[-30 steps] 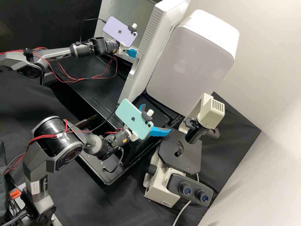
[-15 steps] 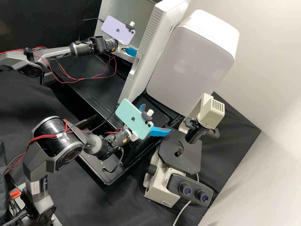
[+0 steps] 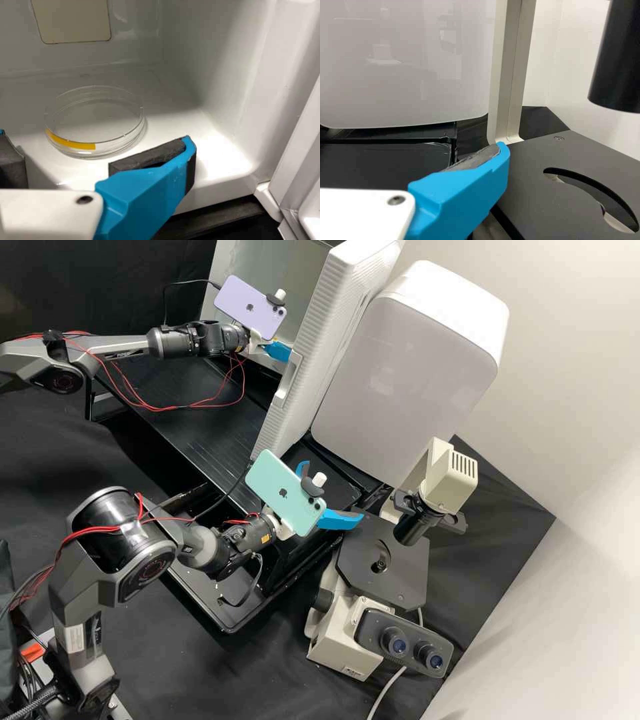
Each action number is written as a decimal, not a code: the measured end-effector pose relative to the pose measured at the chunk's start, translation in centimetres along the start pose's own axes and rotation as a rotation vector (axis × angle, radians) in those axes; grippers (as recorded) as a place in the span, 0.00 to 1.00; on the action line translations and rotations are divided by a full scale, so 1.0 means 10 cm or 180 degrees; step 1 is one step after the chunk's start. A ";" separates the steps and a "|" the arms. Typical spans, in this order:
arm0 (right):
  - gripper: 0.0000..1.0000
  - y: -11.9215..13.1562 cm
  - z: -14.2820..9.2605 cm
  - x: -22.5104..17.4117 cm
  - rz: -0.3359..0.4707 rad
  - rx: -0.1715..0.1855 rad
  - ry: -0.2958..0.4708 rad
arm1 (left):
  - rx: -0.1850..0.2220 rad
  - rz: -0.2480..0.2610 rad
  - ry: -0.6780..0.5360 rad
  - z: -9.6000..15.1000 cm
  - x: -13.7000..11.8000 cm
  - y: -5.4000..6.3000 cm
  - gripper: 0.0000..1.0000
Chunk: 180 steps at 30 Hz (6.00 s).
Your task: Take the petri dish out of the incubator
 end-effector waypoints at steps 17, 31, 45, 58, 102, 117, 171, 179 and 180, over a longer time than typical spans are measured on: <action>1.00 0.00 0.00 0.00 0.0000 0.0000 0.0000 | -0.0067 0.0023 -0.0201 -0.02 0.10 -0.01 1.00; 1.00 0.00 0.00 0.00 0.0000 0.0000 0.0000 | -0.0116 0.0077 -0.0207 -0.10 0.17 0.03 0.00; 1.00 0.00 0.00 0.00 0.0000 0.0000 0.0000 | -0.0111 0.0089 -0.0189 -0.12 0.18 0.04 0.00; 1.00 0.00 0.00 0.00 0.0000 0.0000 0.0000 | -0.0124 0.0093 -0.0187 -0.12 0.18 0.04 0.00; 1.00 0.00 0.00 0.00 0.0000 0.0000 0.0000 | -0.0062 0.0148 -0.0150 -0.15 0.19 0.06 0.00; 1.00 0.00 0.00 0.00 0.0000 0.0000 0.0000 | -0.0059 0.0151 -0.0149 -0.15 0.19 0.06 0.00; 1.00 0.00 0.00 0.00 0.0000 0.0000 0.0000 | 0.0068 0.0206 -0.0151 -0.14 -0.10 -0.07 0.00; 1.00 0.00 0.00 0.00 0.0000 0.0000 0.0000 | 0.0116 0.0256 -0.0290 -0.17 -0.43 -0.22 0.00; 1.00 0.00 0.00 0.00 0.0000 0.0000 0.0000 | 0.0115 0.0258 -0.0306 -0.17 -0.46 -0.24 0.00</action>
